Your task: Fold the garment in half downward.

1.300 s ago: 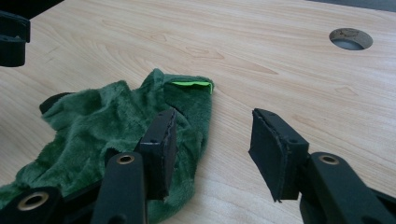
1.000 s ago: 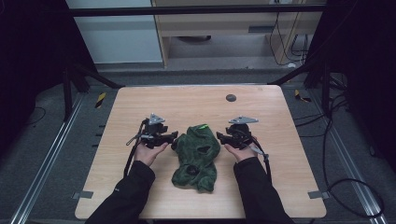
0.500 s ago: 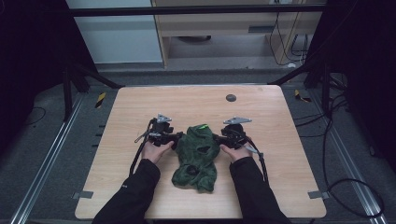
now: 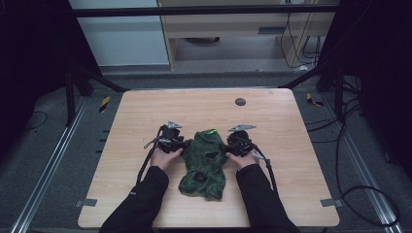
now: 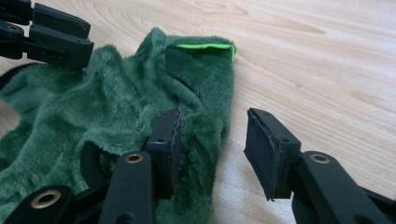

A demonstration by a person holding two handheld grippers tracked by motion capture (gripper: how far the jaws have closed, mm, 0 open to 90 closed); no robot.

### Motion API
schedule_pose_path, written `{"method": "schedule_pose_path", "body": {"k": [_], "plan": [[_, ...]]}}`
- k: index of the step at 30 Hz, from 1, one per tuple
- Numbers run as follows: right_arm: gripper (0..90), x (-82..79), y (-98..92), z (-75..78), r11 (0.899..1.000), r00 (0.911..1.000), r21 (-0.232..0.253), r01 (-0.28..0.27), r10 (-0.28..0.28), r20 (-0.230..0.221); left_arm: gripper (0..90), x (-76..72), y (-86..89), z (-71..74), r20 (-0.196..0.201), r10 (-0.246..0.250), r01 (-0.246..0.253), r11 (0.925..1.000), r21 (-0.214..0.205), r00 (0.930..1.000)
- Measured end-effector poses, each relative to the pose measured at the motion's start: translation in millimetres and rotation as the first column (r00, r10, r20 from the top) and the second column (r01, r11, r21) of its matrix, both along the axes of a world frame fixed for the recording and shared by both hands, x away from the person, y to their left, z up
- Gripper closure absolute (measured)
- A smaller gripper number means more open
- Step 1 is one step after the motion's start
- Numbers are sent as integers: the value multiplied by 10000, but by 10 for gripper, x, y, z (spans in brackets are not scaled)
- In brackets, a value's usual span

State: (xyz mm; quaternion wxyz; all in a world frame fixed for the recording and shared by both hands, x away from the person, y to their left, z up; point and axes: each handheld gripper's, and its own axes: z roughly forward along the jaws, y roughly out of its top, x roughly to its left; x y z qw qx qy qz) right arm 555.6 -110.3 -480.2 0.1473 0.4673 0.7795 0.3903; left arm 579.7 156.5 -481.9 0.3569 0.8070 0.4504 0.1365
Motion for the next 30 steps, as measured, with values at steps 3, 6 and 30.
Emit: {"method": "schedule_pose_path", "body": {"k": [3,6,30], "plan": [[566,3,14,-31,10000,9999,-62,-52,51,-125,628,7,-7,-27,-194,-23,25,10000,79,9998],[577,11,15,-57,9999,9998,-130,-100,98,-190,649,14,-16,-51,-321,-18,21,10000,96,9995],[823,16,60,-122,9997,9969,-84,-246,239,-751,891,-28,-113,-63,-492,-41,54,9996,266,9988]]}}
